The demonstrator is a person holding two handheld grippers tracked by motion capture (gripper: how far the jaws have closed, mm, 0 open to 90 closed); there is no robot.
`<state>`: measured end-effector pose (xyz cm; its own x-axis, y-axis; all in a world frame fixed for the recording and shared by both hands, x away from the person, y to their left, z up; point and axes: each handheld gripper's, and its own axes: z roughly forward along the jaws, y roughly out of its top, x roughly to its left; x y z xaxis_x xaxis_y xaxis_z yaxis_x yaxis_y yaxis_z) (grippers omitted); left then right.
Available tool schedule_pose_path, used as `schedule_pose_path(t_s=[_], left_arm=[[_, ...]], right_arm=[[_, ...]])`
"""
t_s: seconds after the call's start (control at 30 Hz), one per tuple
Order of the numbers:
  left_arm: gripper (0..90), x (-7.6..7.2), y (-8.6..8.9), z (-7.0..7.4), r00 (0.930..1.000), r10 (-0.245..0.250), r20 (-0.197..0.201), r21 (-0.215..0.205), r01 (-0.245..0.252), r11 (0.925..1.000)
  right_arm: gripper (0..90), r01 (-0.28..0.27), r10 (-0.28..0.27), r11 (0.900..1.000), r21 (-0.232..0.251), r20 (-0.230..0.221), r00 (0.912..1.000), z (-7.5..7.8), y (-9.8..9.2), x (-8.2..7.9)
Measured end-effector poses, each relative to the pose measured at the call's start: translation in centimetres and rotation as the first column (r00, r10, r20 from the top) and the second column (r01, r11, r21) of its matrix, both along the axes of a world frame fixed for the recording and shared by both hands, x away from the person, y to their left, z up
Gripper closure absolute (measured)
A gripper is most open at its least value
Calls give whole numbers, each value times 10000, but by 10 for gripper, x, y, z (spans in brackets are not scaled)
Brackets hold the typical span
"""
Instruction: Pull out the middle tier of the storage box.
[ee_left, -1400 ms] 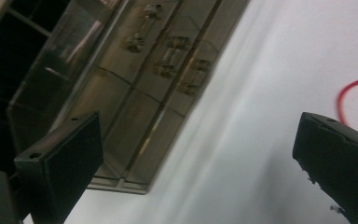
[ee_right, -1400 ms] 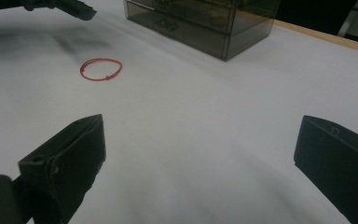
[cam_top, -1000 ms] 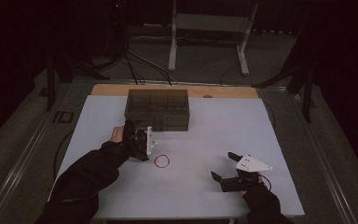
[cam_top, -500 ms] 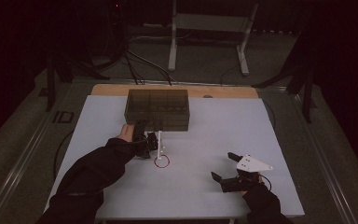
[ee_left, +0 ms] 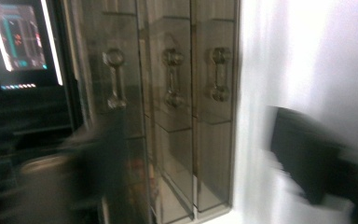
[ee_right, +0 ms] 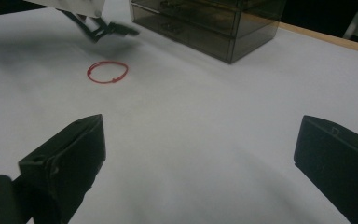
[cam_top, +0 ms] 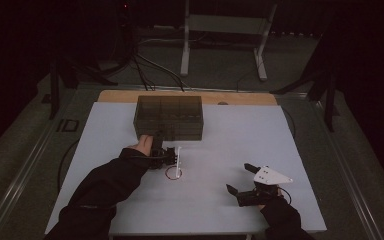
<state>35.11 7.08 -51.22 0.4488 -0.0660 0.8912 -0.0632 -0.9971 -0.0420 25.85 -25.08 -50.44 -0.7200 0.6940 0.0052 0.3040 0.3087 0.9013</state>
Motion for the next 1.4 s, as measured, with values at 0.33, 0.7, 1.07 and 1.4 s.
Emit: schedule_pose_path(t_s=[0.33, 0.7, 1.07, 1.4], left_arm=[[404, 7, -4, -9, 9985, 110, 538, 452, -134, 9989], [567, 16, -10, -19, 9954, 388, 874, 895, -467, 9949], [706, 18, -21, -24, 9874, 534, 1487, 1168, -712, 9906], [804, 19, -26, -22, 9829, 923, 1592, 1130, -1110, 9874]], right_arm=[[23, -46, 46, 10000, 52, 8, 10000, 1, 0, 0], [23, -29, 29, 9999, 133, 1, 10000, 2, -1, 0], [23, -53, 53, 9999, 154, -6, 10000, 2, -2, -1], [23, -103, 103, 9999, 133, -52, 9999, 1, -1, -1]])
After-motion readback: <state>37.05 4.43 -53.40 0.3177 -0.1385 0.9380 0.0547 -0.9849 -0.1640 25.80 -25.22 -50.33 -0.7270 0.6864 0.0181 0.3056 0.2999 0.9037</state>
